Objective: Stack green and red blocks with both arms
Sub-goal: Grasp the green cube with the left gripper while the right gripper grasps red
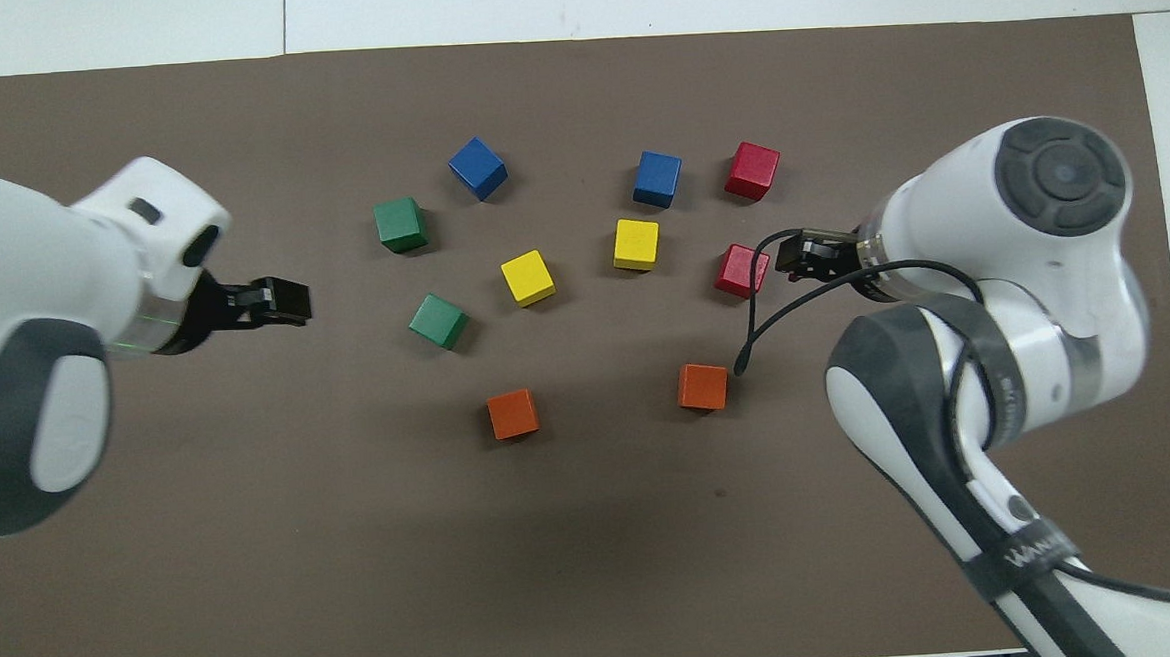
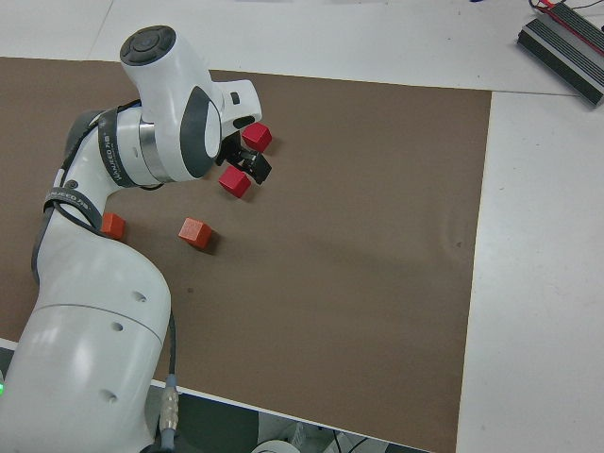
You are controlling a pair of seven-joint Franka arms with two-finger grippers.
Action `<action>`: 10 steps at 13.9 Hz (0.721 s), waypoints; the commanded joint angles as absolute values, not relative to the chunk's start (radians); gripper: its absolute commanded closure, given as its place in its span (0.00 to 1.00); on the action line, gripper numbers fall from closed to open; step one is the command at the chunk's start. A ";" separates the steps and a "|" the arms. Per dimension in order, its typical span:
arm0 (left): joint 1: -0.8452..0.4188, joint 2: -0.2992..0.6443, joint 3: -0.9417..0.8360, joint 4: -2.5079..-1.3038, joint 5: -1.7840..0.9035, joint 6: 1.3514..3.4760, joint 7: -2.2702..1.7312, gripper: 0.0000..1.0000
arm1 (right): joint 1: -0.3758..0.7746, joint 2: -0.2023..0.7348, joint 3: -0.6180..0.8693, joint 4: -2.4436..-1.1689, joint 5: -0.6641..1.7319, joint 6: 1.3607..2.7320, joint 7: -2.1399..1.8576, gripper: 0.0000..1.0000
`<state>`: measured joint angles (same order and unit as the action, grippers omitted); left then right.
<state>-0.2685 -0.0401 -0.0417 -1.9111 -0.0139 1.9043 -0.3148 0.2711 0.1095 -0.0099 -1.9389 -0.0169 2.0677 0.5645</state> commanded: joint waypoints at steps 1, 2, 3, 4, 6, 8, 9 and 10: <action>-0.376 0.055 -0.023 -1.954 -0.023 2.038 -0.508 0.00 | 0.288 0.161 -0.014 -1.933 -0.011 2.132 0.584 0.00; -0.399 0.092 -0.023 -1.951 -0.023 2.071 -0.570 0.00 | 0.287 0.175 -0.014 -1.931 0.000 2.157 0.603 0.00; -0.403 0.135 -0.023 -1.948 -0.025 2.097 -0.628 0.00 | 0.285 0.192 -0.014 -1.928 0.020 2.177 0.618 0.00; -0.408 0.171 -0.023 -1.931 -0.025 2.120 -0.732 0.00 | 0.287 0.205 -0.014 -1.930 0.024 2.203 0.633 0.00; -0.425 0.245 -0.021 -1.893 -0.015 2.150 -0.964 0.00 | 0.284 0.238 -0.014 -1.921 0.025 2.232 0.660 0.00; -0.465 0.326 -0.017 -1.868 -0.011 2.190 -1.078 0.00 | 0.288 0.265 -0.014 -1.917 0.025 2.258 0.666 0.00; -0.465 0.337 -0.018 -1.878 -0.008 2.236 -1.132 0.00 | 0.288 0.284 -0.014 -1.913 0.025 2.275 0.669 0.00; -0.465 0.344 -0.017 -1.878 -0.009 2.246 -1.140 0.00 | 0.288 0.296 -0.014 -1.907 0.025 2.284 0.670 0.00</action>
<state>-0.4402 0.3083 -0.0378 -1.9046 -0.0138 2.2167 -1.0729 0.2894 0.2561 -0.0141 -1.9346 0.0136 2.2603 0.6474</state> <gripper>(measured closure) 0.000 0.000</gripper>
